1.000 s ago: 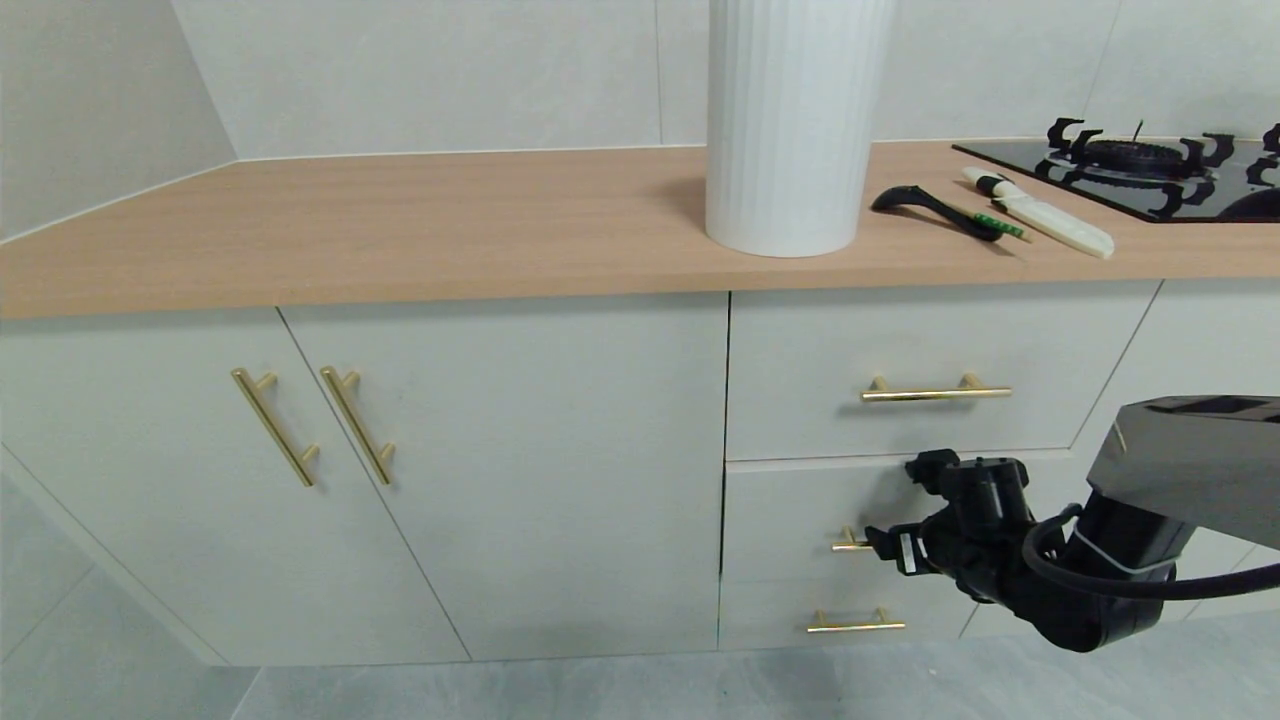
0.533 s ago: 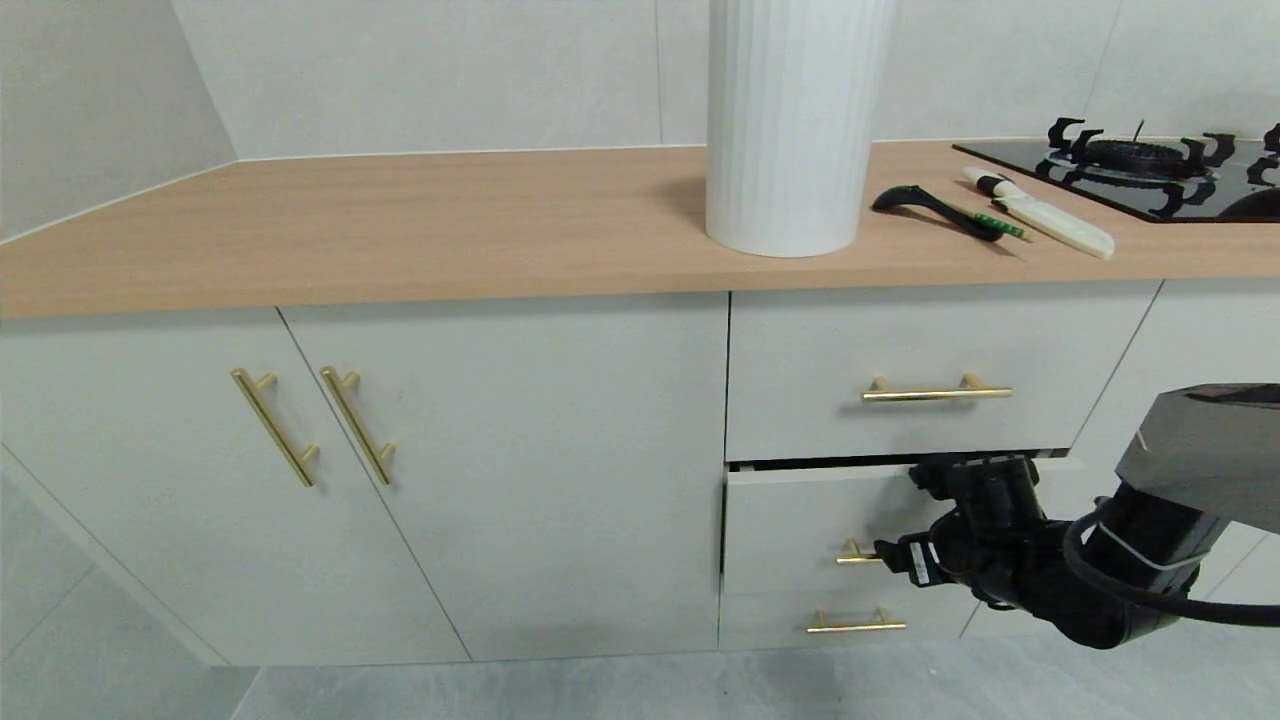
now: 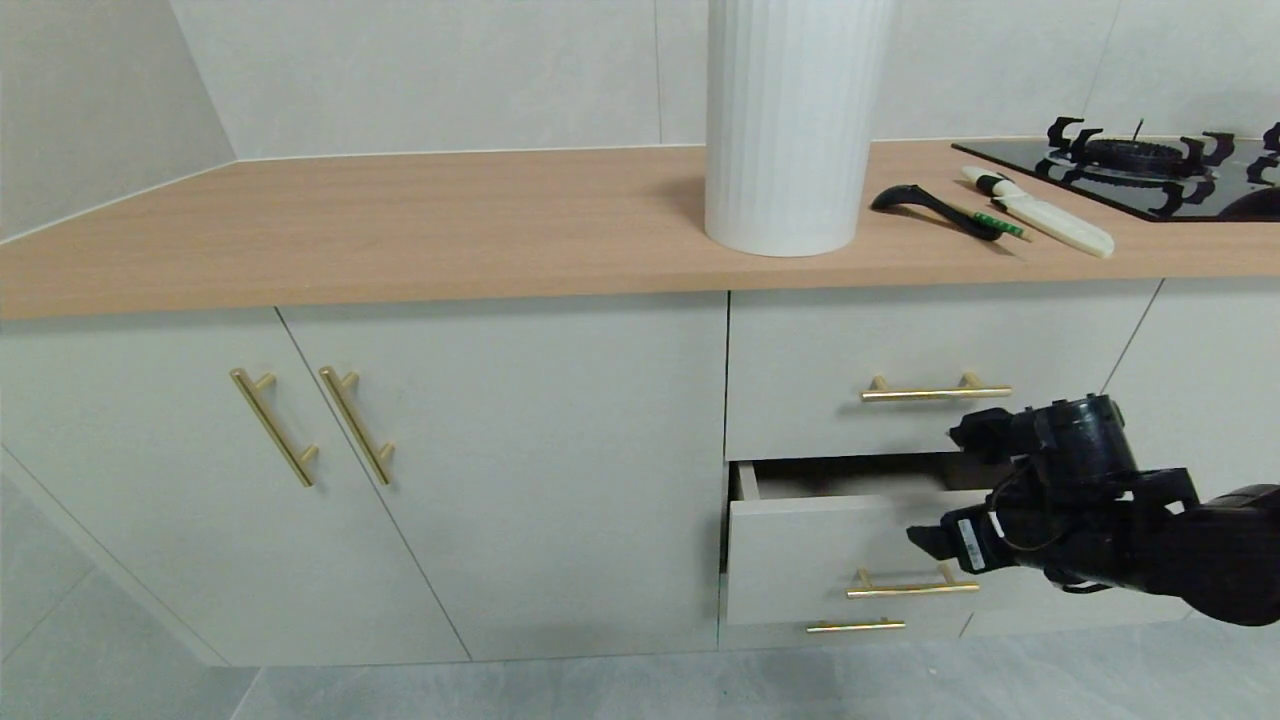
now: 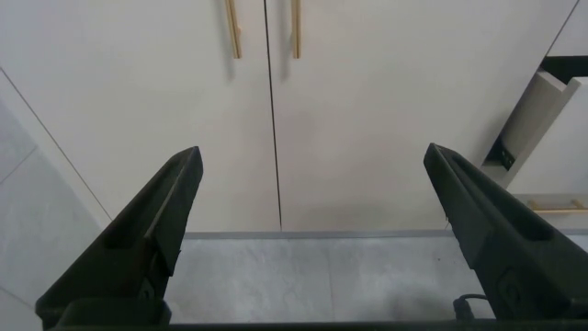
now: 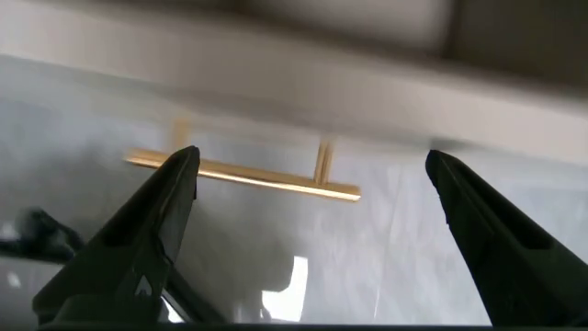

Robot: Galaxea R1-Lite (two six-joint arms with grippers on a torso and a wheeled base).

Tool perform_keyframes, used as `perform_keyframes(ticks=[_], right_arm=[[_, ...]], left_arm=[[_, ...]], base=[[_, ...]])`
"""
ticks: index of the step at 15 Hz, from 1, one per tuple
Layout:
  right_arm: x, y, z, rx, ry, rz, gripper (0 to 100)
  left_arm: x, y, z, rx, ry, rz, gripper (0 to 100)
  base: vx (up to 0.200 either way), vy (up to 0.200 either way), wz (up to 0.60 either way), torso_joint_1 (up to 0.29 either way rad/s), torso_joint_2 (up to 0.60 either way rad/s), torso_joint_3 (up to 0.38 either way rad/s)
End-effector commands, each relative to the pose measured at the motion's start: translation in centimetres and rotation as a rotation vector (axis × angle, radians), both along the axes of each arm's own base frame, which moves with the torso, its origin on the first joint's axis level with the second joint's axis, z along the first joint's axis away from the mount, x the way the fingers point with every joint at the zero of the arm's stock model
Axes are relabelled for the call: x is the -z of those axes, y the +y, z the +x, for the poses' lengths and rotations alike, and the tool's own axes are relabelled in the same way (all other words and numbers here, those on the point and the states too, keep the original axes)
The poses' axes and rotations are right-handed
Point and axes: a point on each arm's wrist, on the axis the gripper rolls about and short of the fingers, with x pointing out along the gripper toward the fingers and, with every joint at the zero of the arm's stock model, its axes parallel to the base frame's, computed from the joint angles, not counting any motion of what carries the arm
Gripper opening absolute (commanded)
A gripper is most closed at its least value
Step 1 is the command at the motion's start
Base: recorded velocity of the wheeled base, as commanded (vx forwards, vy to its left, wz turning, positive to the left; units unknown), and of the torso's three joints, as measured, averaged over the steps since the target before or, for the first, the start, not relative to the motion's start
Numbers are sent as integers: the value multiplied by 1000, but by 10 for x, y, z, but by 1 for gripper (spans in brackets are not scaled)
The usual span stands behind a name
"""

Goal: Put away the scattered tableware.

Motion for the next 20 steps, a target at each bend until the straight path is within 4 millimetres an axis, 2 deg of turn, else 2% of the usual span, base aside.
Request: perform_keyframes(ticks=[1, 3, 5, 12, 20], right_arm=[[-43, 1, -19, -16, -141, 50, 100], [-44, 2, -15, -14, -169, 62, 100], [-35, 4, -4, -2, -202, 76, 100], [11, 13, 28, 50, -187, 100, 100], [28, 16, 38, 80, -183, 87, 100]], left_arm=[[0, 0, 0, 0, 1, -1, 100], [0, 0, 0, 0, 1, -1, 100], [0, 0, 0, 0, 1, -1, 100], [0, 0, 0, 0, 0, -1, 100], [0, 0, 0, 0, 1, -1, 100]], base=[[0, 0, 0, 0, 0, 0], [0, 0, 0, 0, 0, 0], [0, 0, 0, 0, 0, 0], [0, 0, 0, 0, 0, 0], [0, 0, 0, 0, 0, 0]])
